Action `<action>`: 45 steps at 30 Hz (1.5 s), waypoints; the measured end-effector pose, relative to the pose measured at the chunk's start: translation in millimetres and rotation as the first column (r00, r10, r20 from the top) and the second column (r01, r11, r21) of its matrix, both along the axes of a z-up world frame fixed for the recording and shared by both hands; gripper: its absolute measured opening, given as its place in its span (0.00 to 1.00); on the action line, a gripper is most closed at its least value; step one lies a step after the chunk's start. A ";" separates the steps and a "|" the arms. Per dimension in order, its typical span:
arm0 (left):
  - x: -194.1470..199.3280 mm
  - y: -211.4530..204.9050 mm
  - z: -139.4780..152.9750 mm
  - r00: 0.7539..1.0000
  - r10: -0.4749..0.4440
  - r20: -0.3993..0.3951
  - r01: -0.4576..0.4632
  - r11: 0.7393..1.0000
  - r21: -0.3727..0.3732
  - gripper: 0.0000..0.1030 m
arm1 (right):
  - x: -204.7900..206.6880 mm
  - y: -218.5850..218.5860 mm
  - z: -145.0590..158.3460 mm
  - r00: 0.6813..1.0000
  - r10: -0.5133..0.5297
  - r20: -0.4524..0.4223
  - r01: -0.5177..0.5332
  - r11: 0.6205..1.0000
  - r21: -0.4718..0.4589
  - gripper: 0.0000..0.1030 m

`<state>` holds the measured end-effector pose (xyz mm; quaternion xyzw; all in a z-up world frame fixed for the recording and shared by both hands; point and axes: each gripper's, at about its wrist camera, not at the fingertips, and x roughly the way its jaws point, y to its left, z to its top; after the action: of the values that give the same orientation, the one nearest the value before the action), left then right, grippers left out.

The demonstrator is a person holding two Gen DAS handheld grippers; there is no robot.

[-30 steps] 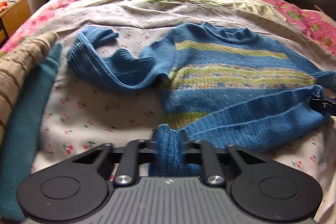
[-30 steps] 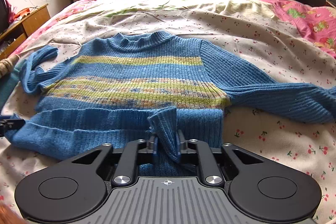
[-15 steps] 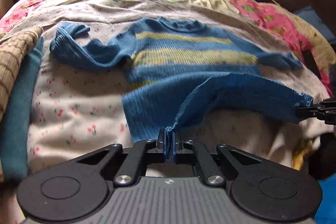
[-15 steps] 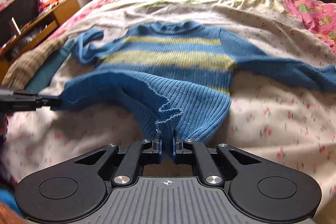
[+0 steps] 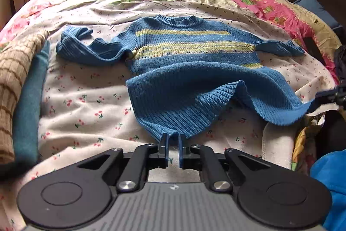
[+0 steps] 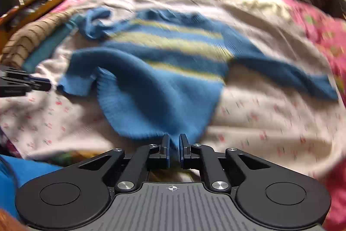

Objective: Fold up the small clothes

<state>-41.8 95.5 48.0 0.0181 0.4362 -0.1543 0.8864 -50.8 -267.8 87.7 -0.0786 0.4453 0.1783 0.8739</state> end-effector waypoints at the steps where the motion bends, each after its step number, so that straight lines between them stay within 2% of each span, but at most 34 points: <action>1: 2.9 -1.3 -0.7 1.000 -0.005 -0.002 0.005 1.000 0.004 0.33 | 2.2 9.9 5.6 0.999 0.036 0.021 -0.036 0.999 0.004 0.11; 4: 12.2 -1.9 -4.0 1.000 0.027 0.001 -0.027 1.000 0.015 0.51 | 12.9 36.9 8.0 0.992 0.118 0.048 -0.119 0.993 0.008 0.12; 6: 19.3 1.5 -6.7 0.998 0.064 -0.014 -0.064 0.998 0.006 0.57 | 22.4 56.0 4.2 0.986 0.159 0.055 -0.160 0.987 0.012 0.12; 8: 30.1 7.3 -12.9 0.992 0.111 -0.055 -0.112 0.994 -0.013 0.57 | 29.7 71.6 0.9 0.979 0.195 0.063 -0.197 0.980 0.021 0.12; 9: 35.6 9.5 -17.6 0.988 0.123 -0.089 -0.126 0.992 -0.024 0.56 | 33.4 77.0 -0.9 0.977 0.205 0.059 -0.207 0.978 0.029 0.12; 11: 43.4 11.4 -28.0 0.979 0.133 -0.154 -0.142 0.989 -0.048 0.45 | 38.3 86.9 -4.7 0.974 0.220 0.051 -0.223 0.974 0.050 0.12; 12: 45.9 11.5 -32.2 0.975 0.123 -0.183 -0.137 0.988 -0.067 0.22 | 40.9 91.4 -6.4 0.972 0.230 0.048 -0.232 0.971 0.060 0.12; 13: 47.8 12.5 -35.4 0.970 0.120 -0.210 -0.141 0.986 -0.088 0.16 | 43.2 94.5 -7.6 0.971 0.235 0.045 -0.238 0.969 0.074 0.12; 15: 48.0 16.6 -35.4 0.967 0.135 -0.217 -0.164 0.979 -0.123 0.16 | 46.1 99.3 -8.7 0.966 0.255 0.042 -0.258 0.961 0.102 0.15; 17: 44.2 23.0 -28.7 0.968 0.145 -0.205 -0.180 0.970 -0.162 0.16 | 46.8 103.8 -9.9 0.958 0.282 0.049 -0.286 0.951 0.115 0.28; 20: 35.9 37.9 -13.6 0.968 0.169 -0.186 -0.209 0.951 -0.227 0.16 | 48.6 111.2 -11.7 0.947 0.318 0.051 -0.322 0.939 0.118 0.35; 22: 29.4 47.3 -3.3 0.967 0.186 -0.176 -0.227 0.940 -0.255 0.15 | 49.0 115.9 -12.4 0.935 0.352 0.054 -0.356 0.927 0.121 0.44; 26: 16.1 64.0 15.5 0.964 0.204 -0.170 -0.249 0.918 -0.308 0.15 | 49.3 127.0 -13.6 0.905 0.421 0.066 -0.426 0.896 0.125 0.52; 30: 3.4 77.2 27.4 0.960 0.240 -0.148 -0.274 0.916 -0.294 0.15 | 50.5 141.2 -18.9 0.874 0.485 0.036 -0.484 0.860 0.162 0.53; 33: -1.8 87.9 25.6 0.947 0.277 -0.162 -0.313 0.909 -0.274 0.14 | 51.8 151.9 -27.9 0.857 0.515 -0.005 -0.501 0.836 0.223 0.54; 37: -16.2 91.8 21.2 0.935 0.314 -0.163 -0.342 0.919 -0.195 0.12 | 46.0 163.7 -43.9 0.830 0.551 -0.083 -0.509 0.810 0.290 0.54; 40: -18.1 90.2 23.3 0.942 0.304 -0.145 -0.329 0.921 -0.209 0.12 | 44.3 156.0 -44.2 0.849 0.522 -0.080 -0.482 0.828 0.286 0.53; 43: -10.7 71.2 31.9 0.965 0.251 -0.080 -0.262 0.946 -0.189 0.12 | 49.1 132.8 -34.0 0.896 0.442 -0.045 -0.412 0.864 0.291 0.53; 45: 1.1 52.7 35.0 0.980 0.193 -0.056 -0.201 0.957 -0.210 0.12 | 54.8 111.8 -29.1 0.931 0.364 -0.024 -0.339 0.889 0.307 0.53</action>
<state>-40.7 148.2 83.1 -0.1238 0.4322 -0.1116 0.8862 4.1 -156.0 58.6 -0.0183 0.4268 0.4014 0.8102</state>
